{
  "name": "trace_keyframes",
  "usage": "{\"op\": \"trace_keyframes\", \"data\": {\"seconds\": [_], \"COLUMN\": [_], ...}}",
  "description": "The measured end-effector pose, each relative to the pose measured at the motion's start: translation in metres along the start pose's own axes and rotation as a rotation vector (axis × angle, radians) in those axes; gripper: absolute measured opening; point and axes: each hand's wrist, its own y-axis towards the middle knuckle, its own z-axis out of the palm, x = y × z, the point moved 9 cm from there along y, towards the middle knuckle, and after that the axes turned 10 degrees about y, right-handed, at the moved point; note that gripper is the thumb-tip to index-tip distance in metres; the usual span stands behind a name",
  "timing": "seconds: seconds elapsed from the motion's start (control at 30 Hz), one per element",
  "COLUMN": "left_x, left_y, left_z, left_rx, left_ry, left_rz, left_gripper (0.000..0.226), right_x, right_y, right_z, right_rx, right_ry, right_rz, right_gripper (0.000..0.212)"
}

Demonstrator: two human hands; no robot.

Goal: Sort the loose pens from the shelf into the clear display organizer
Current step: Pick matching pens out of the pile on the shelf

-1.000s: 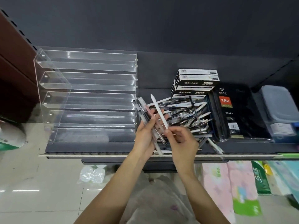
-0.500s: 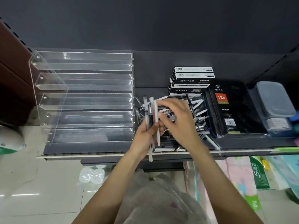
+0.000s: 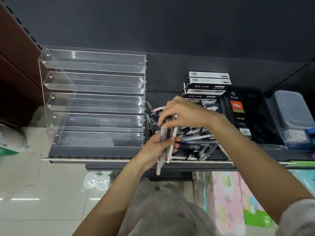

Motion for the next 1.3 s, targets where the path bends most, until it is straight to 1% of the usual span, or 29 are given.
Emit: {"op": "trace_keyframes", "data": {"seconds": [0.1, 0.2, 0.3, 0.37, 0.43, 0.5, 0.57, 0.63, 0.67, 0.73, 0.77, 0.8, 0.83, 0.9, 0.97, 1.03, 1.13, 1.23, 1.3], "left_x": [0.006, 0.008, 0.004, 0.007, 0.017, 0.021, 0.013, 0.004, 0.0, -0.007, -0.012, -0.017, -0.021, -0.025, -0.026, -0.026, -0.02, -0.013, -0.011], "left_y": [0.001, 0.001, 0.005, 0.005, 0.002, 0.001, 0.004, 0.011, 0.015, 0.02, 0.021, 0.021, 0.021, 0.021, 0.021, 0.02, 0.016, 0.012, 0.009], "left_z": [-0.002, -0.002, 0.001, 0.004, 0.004, -0.001, -0.008, -0.012, -0.013, -0.012, -0.01, -0.007, -0.004, 0.001, 0.006, 0.009, 0.007, 0.005, 0.003], "left_rx": [0.013, 0.024, 0.056, 0.103, 0.107, 0.046, -0.029, -0.091, -0.12, -0.166, -0.174, -0.177, -0.173, -0.161, -0.143, -0.139, -0.177, -0.203, -0.2], "left_ry": [0.109, 0.176, 0.211, 0.272, 0.262, 0.132, -0.127, -0.412, -0.515, -0.61, -0.625, -0.627, -0.62, -0.615, -0.656, -0.713, -0.757, -0.784, -0.826], "left_rz": [-0.012, -0.016, 0.004, -0.007, -0.028, -0.011, 0.034, 0.073, 0.084, 0.102, 0.114, 0.127, 0.136, 0.136, 0.13, 0.108, 0.071, 0.071, 0.104], "left_gripper": [0.015, 0.015, 0.017, 0.016, 0.024, 0.03, 0.031, 0.031, 0.03, 0.029, 0.029, 0.03, 0.031, 0.034, 0.034, 0.032, 0.03, 0.028, 0.027], "right_x": [0.004, -0.004, -0.015, -0.025, -0.034, -0.04, -0.045, -0.049, -0.049, -0.045, -0.039, -0.033, -0.026, -0.01, 0.004, 0.015, 0.024, 0.028, 0.032], "right_y": [-0.001, -0.012, -0.027, -0.043, -0.066, -0.09, -0.107, -0.116, -0.119, -0.122, -0.12, -0.118, -0.118, -0.117, -0.115, -0.111, -0.107, -0.103, -0.101], "right_z": [-0.02, -0.046, -0.057, -0.072, -0.095, -0.108, -0.099, -0.073, -0.056, -0.021, -0.006, 0.006, 0.013, 0.021, 0.026, 0.031, 0.037, 0.041, 0.044], "right_rx": [-0.076, -0.169, -0.22, -0.326, -0.472, -0.586, -0.706, -0.898, -1.008, -1.184, -1.234, -1.266, -1.291, -1.314, -1.286, -1.219, -1.138, -1.092, -1.061], "right_ry": [-0.009, 0.069, 0.216, 0.38, 0.568, 0.664, 0.712, 0.797, 0.857, 0.945, 0.956, 0.919, 0.826, 0.531, 0.238, 0.038, -0.085, -0.106, -0.123], "right_rz": [-0.015, 0.043, 0.106, 0.154, 0.17, 0.18, 0.205, 0.213, 0.214, 0.206, 0.204, 0.207, 0.212, 0.21, 0.166, 0.119, 0.101, 0.125, 0.128], "right_gripper": [0.015, 0.013, 0.015, 0.018, 0.018, 0.016, 0.014, 0.013, 0.015, 0.015, 0.015, 0.015, 0.016, 0.018, 0.008, 0.004, 0.008, 0.007, 0.007]}}
